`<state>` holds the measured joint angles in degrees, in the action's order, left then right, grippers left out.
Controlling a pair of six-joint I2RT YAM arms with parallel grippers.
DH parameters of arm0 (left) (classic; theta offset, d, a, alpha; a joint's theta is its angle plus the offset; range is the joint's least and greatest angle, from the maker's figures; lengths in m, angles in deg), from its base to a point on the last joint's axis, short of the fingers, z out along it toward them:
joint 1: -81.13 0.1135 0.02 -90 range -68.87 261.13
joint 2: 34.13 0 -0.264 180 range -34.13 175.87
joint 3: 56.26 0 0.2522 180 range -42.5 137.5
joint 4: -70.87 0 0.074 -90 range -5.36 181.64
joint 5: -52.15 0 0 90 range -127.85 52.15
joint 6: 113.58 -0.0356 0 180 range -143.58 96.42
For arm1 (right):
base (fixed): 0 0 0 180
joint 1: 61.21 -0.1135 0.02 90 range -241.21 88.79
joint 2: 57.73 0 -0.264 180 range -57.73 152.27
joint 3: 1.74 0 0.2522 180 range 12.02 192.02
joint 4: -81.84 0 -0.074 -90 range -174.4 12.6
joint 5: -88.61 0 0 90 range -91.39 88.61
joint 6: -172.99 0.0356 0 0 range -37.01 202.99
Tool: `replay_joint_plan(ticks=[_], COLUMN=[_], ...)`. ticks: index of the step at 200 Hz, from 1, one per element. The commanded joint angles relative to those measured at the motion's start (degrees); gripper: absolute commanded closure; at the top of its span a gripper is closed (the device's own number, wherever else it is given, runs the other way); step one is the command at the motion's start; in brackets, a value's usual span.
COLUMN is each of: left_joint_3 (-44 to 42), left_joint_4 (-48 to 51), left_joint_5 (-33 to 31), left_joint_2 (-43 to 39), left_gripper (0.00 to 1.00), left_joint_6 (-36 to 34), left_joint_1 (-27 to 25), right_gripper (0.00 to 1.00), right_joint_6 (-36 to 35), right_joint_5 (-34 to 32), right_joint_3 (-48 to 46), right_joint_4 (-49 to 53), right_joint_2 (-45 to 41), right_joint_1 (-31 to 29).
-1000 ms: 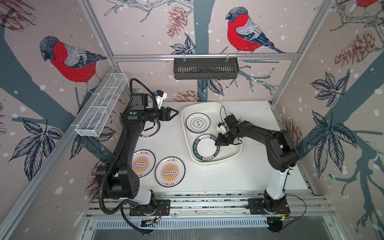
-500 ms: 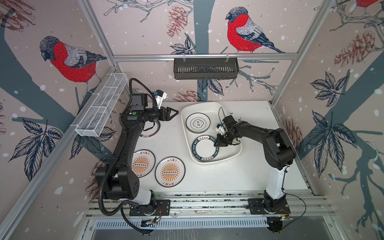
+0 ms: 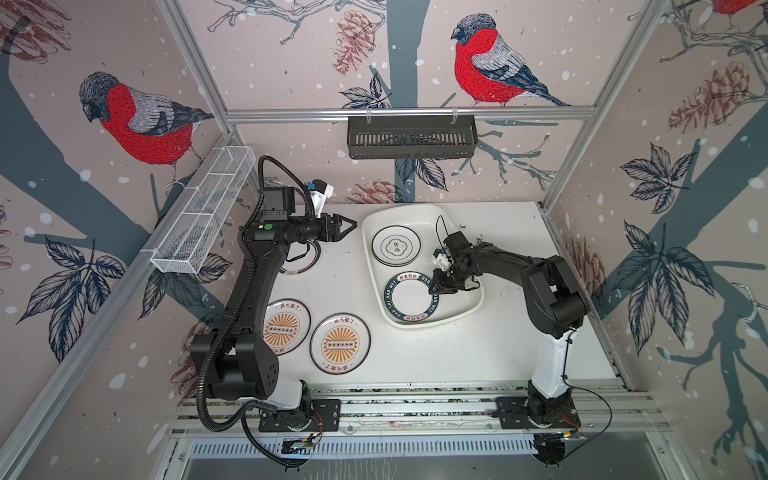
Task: Place the plates into the plastic bin on the countertop
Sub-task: 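Open the right gripper and release the green-rimmed plate in the bin, then swing the right gripper out of the bin toward the orange sunburst plates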
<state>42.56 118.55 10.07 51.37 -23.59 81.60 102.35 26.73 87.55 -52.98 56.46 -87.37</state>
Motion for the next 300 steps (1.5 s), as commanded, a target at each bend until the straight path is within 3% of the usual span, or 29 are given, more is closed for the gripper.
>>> replay_joint_plan(ticks=[1, 145, 221, 247, 267, 300], left_joint_3=[0.7, 5.4, 6.4, -1.6, -8.0, -12.9], left_joint_4=[1.4, 7.0, 23.6, 16.9, 10.4, 1.5], left_joint_5=[1.4, -1.8, -6.4, -12.4, -13.0, -18.8], left_joint_2=[-0.3, 1.8, 4.5, 2.6, 1.2, 1.5], left_gripper=[0.3, 0.23, 0.23, 0.23, 0.23, 0.24], left_joint_6=[-0.9, -6.3, -26.9, -19.9, -13.2, -3.9], left_joint_1=[-0.1, 0.0, -0.1, 0.0, 0.0, 0.0], right_gripper=[0.73, 0.71, 0.74, 0.74, 0.75, 0.76], right_joint_6=[-0.6, -2.0, 0.9, 4.5, 7.5, 10.3], right_joint_5=[-1.3, -3.0, -2.0, -0.6, -0.1, 0.6], right_joint_3=[0.7, 2.7, -0.2, -3.9, -7.0, -9.8], right_joint_4=[1.3, 0.8, -7.3, -14.9, -20.9, -26.3], right_joint_2=[0.2, -7.3, -15.8, -20.1, -22.7, -24.7], right_joint_1=[-0.1, 0.2, 0.2, 0.0, -0.5, -1.1])
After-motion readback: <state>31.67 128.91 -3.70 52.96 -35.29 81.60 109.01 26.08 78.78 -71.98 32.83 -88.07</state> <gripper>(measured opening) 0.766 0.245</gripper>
